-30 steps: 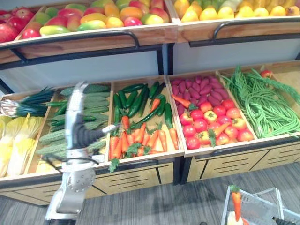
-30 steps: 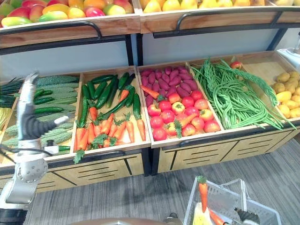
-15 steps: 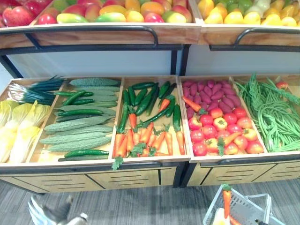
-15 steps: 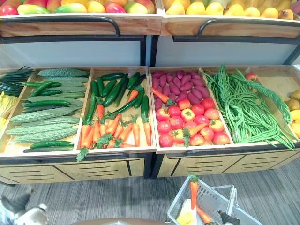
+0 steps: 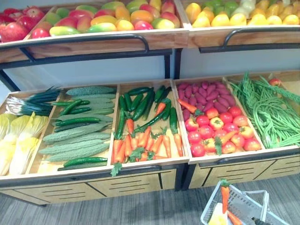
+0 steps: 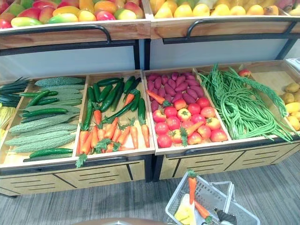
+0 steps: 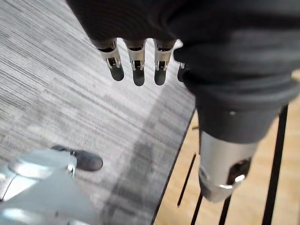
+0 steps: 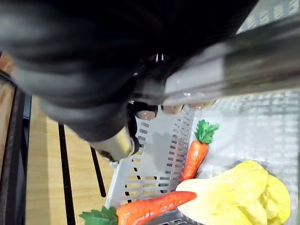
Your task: Pick vegetable in the basket
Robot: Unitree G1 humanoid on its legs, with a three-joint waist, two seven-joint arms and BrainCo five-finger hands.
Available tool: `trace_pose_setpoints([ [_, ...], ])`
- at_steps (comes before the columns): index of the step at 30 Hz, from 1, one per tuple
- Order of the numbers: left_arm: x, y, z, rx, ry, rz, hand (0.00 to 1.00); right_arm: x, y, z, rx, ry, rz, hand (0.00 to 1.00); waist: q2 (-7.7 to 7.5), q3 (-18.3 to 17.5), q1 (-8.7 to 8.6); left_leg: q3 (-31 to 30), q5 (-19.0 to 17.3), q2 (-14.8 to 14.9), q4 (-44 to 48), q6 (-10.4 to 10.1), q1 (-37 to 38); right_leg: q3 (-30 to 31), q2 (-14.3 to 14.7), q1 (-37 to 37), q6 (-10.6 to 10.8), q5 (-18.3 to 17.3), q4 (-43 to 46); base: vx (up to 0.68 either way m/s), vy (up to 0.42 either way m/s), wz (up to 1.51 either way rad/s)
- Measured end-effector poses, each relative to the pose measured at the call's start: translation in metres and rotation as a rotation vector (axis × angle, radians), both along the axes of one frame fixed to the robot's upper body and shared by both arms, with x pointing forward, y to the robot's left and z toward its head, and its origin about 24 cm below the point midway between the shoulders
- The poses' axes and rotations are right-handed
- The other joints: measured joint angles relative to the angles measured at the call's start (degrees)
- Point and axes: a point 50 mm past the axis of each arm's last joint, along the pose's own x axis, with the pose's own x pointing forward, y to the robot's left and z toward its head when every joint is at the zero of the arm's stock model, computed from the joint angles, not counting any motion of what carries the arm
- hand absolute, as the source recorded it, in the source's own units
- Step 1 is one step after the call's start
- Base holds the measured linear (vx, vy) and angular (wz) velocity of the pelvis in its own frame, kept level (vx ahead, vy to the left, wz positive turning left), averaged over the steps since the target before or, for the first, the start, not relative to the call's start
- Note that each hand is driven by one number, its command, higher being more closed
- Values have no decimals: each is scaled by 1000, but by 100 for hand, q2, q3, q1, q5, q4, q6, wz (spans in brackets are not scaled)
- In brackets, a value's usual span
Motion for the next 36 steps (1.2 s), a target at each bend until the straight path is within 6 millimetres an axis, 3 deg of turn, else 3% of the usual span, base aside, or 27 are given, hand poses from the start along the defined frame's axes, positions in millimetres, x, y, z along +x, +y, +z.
trace_pose_setpoints([
  [5, 9, -15, -2, -73, -36, -139, 0, 1, 1, 0, -15, 3, 3, 100, -2, 12, -20, 202, -207, 77, 273, -13, -1, 195, 15, -11, 19, -17, 37, -12, -7, -21],
  [9, 15, -23, -3, -98, -55, -223, 0, 4, 0, 1, -25, -4, -4, 100, 63, 126, -43, 455, -960, 269, 1428, 7, -253, 537, -5, -210, 126, -386, 632, -8, 29, -36],
  [11, 29, -25, -2, -110, -86, -282, 0, 6, 1, 2, -37, -12, -9, 100, 54, 257, -33, 592, -1312, 405, 2062, 35, -444, 741, -45, -482, 181, -514, 1135, -7, 104, -43],
  [14, 48, -19, 1, -78, -89, -451, 0, 17, 10, 6, -42, -69, 5, 100, -25, 504, -50, 945, -1535, 535, 2370, 132, -598, 1178, -30, -1049, 399, -311, 1881, -53, 126, -60],
  [16, 59, -12, 5, -43, -96, -528, 0, 24, 16, 7, -33, -102, 20, 100, 4, 589, -70, 1317, -1497, 655, 2304, 245, -583, 1184, 148, -1177, 287, 260, 1561, -127, 191, -89],
  [17, 61, -12, 6, -33, -98, -535, 0, 35, 22, 10, -26, -131, 60, 100, 111, 672, -39, 1705, -1433, 758, 2203, 348, -572, 859, 154, -1265, 2, 256, 1756, -135, 173, -96],
  [18, 65, -8, 9, -16, -105, -541, 0, 43, 25, 12, -30, -156, 87, 100, 38, 742, -72, 1872, -1371, 752, 2081, 390, -548, 394, 45, -1435, -325, -111, 2631, -146, 190, -103],
  [19, 68, -6, 10, -4, -109, -542, 0, 46, 25, 14, -37, -170, 95, 100, 49, 812, -97, 2067, -1285, 747, 1927, 425, -489, -5, -71, -1480, -518, -416, 3335, -80, 132, -100],
  [21, 67, -4, 10, 8, -102, -535, 0, 53, 29, 15, -40, -190, 132, 100, -26, 779, -78, 2565, -1184, 771, 1871, 496, -495, -668, -279, -1301, -648, -497, 4031, -26, 91, -132],
  [22, 67, -2, 11, 15, -103, -530, 0, 58, 34, 15, -42, -202, 164, 100, -155, 779, -25, 2871, -1187, 790, 2031, 499, -517, -879, -337, -1169, -668, -528, 3758, -3, 13, -138],
  [23, 68, -2, 11, 13, -106, -521, 0, 61, 36, 16, -41, -210, 179, 100, -141, 837, -14, 2960, -1186, 828, 2237, 506, -553, -1024, -272, -1123, -739, -471, 3537, -64, -35, -162],
  [24, 69, -3, 11, 8, -114, -501, 0, 65, 44, 14, -25, -216, 204, 100, -204, 912, 21, 2832, -1213, 1018, 2736, 685, -961, -1029, -56, -835, -840, -360, 2748, -241, -83, -138],
  [25, 66, -5, 10, 5, -118, -494, 0, 65, 42, 14, -33, -213, 212, 100, -63, 812, 34, 2740, -732, 861, 1747, 847, -947, -1090, -155, -877, -718, -702, 3170, -306, -106, -129],
  [26, 66, -8, 10, -3, -123, -497, 0, 66, 40, 15, -47, -222, 215, 100, -41, 833, -3, 2825, -693, 885, 1605, 635, -886, -1184, -307, -879, -653, -913, 3658, -256, -132, -109],
  [27, 67, -4, 11, 9, -112, -501, 0, 66, 44, 13, -37, -209, 232, 100, -288, 773, -20, 3146, -709, 760, 1785, 669, -948, -1232, -656, -811, -441, -1105, 3870, -82, -138, -130],
  [28, 68, -2, 11, 10, -111, -497, 0, 74, 49, 13, -31, -219, 258, 100, -273, 792, 79, 3481, -852, 907, 2035, 672, -1031, -1391, -686, -720, -311, -1166, 3500, -19, -152, -138],
  [32, 72, -6, 10, 2, -118, -497, 0, 81, 58, 15, -31, -226, 347, 100, -130, 754, 94, 4190, -878, 1361, 2398, 651, -924, -1603, -67, -359, -354, -1109, 1937, -46, -198, -128],
  [36, 79, -12, 10, -9, -131, -523, 0, 67, 60, 10, -25, -194, 370, 100, -126, 752, -144, 4369, -725, 1419, 2438, 412, -794, -1389, 246, -72, -256, -1044, 957, -106, -175, -59],
])
